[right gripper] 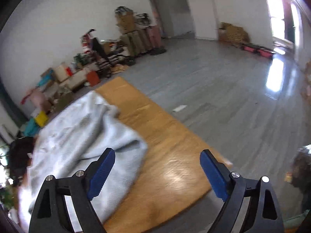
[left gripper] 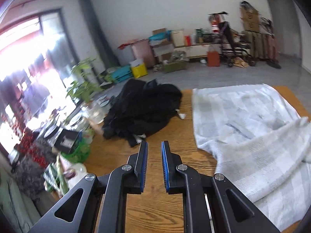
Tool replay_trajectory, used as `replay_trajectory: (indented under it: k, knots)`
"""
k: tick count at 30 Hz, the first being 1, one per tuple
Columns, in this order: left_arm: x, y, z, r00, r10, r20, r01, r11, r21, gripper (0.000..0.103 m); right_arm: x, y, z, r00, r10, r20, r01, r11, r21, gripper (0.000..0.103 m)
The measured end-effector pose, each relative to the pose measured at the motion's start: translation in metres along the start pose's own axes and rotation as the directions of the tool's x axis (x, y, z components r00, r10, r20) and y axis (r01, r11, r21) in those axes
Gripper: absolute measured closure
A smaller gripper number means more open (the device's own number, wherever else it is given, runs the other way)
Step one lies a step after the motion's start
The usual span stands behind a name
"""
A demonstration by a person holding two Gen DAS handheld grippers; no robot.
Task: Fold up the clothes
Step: 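Move both grippers to the folded sweater edge and pinch it with the left gripper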
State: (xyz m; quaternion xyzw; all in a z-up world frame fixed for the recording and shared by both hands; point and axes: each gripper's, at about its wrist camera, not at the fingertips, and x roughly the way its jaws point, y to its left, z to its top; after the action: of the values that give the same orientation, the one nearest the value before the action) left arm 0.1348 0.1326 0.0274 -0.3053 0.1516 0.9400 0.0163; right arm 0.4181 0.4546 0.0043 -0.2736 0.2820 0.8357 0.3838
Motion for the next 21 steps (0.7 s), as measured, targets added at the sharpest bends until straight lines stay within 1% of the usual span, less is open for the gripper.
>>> replay_trajectory:
  k: [1, 2, 4, 5, 6, 8, 9, 11, 14, 15, 16, 17, 18, 19, 20, 21]
  knots:
    - [0.0, -0.004, 0.001, 1.0, -0.013, 0.005, 0.013, 1.0, 0.019, 0.088, 0.002, 0.01, -0.002, 0.999, 0.041, -0.01, -0.041, 0.999, -0.017, 0.011]
    - [0.005, -0.008, 0.0, 0.998, -0.067, -0.007, 0.067, 0.997, 0.025, 0.088, 0.005, 0.023, 0.001, 0.995, 0.091, -0.031, -0.092, 0.995, -0.047, 0.011]
    - [0.017, -0.014, -0.004, 0.983, -0.179, -0.032, 0.18, 0.983, 0.033, 0.088, 0.015, 0.054, 0.001, 0.982, 0.175, -0.069, -0.183, 0.975, -0.125, 0.011]
    - [0.022, -0.018, -0.005, 0.971, -0.235, -0.045, 0.237, 0.971, 0.036, 0.088, 0.018, 0.066, -0.001, 0.979, 0.187, -0.078, -0.198, 0.967, -0.162, 0.011]
    - [0.029, -0.018, -0.007, 0.959, -0.274, -0.067, 0.276, 0.961, 0.028, 0.088, 0.024, 0.08, -0.003, 0.98, 0.182, -0.084, -0.196, 0.959, -0.206, 0.011]
    - [0.051, -0.017, -0.011, 0.922, -0.362, -0.137, 0.365, 0.931, -0.008, 0.088, 0.036, 0.107, -0.009, 0.984, 0.154, -0.094, -0.175, 0.941, -0.288, 0.011]
    - [0.065, -0.016, -0.013, 0.899, -0.401, -0.174, 0.402, 0.915, -0.032, 0.088, 0.044, 0.117, -0.013, 0.984, 0.141, -0.107, -0.168, 0.934, -0.315, 0.011]
    - [0.087, -0.012, -0.013, 0.876, -0.424, -0.229, 0.419, 0.905, -0.071, 0.088, 0.062, 0.133, -0.018, 0.978, 0.145, -0.152, -0.19, 0.921, -0.34, 0.011]
    - [0.118, -0.012, -0.011, 0.857, -0.435, -0.277, 0.424, 0.9, -0.101, 0.087, 0.082, 0.146, -0.023, 0.959, 0.175, -0.223, -0.244, 0.91, -0.334, 0.015]
    - [0.127, -0.015, -0.008, 0.843, -0.45, -0.294, 0.44, 0.892, -0.104, 0.082, 0.09, 0.149, -0.024, 0.949, 0.188, -0.252, -0.266, 0.908, -0.323, 0.018]
    - [0.137, -0.018, -0.006, 0.829, -0.466, -0.31, 0.456, 0.883, -0.107, 0.073, 0.097, 0.151, -0.025, 0.929, 0.217, -0.3, -0.305, 0.907, -0.289, 0.019]
    - [0.145, -0.022, -0.003, 0.813, -0.481, -0.328, 0.471, 0.875, -0.114, 0.067, 0.104, 0.152, -0.026, 0.905, 0.247, -0.345, -0.343, 0.905, -0.252, 0.02]
    - [0.151, -0.026, -0.001, 0.8, -0.494, -0.341, 0.484, 0.866, -0.12, 0.055, 0.109, 0.153, -0.027, 0.879, 0.278, -0.387, -0.375, 0.905, -0.202, 0.024]
    - [0.159, -0.03, 0.001, 0.779, -0.514, -0.358, 0.5, 0.855, -0.141, 0.048, 0.115, 0.156, -0.03, 0.85, 0.306, -0.429, -0.4, 0.905, -0.147, 0.026]
    - [0.167, -0.035, 0.004, 0.758, -0.535, -0.374, 0.514, 0.842, -0.163, 0.047, 0.121, 0.158, -0.034, 0.819, 0.333, -0.467, -0.421, 0.902, -0.094, 0.026]
    - [0.171, -0.037, 0.007, 0.742, -0.55, -0.384, 0.524, 0.833, -0.178, 0.046, 0.122, 0.165, -0.042, 0.805, 0.342, -0.485, -0.432, 0.898, -0.084, 0.026]
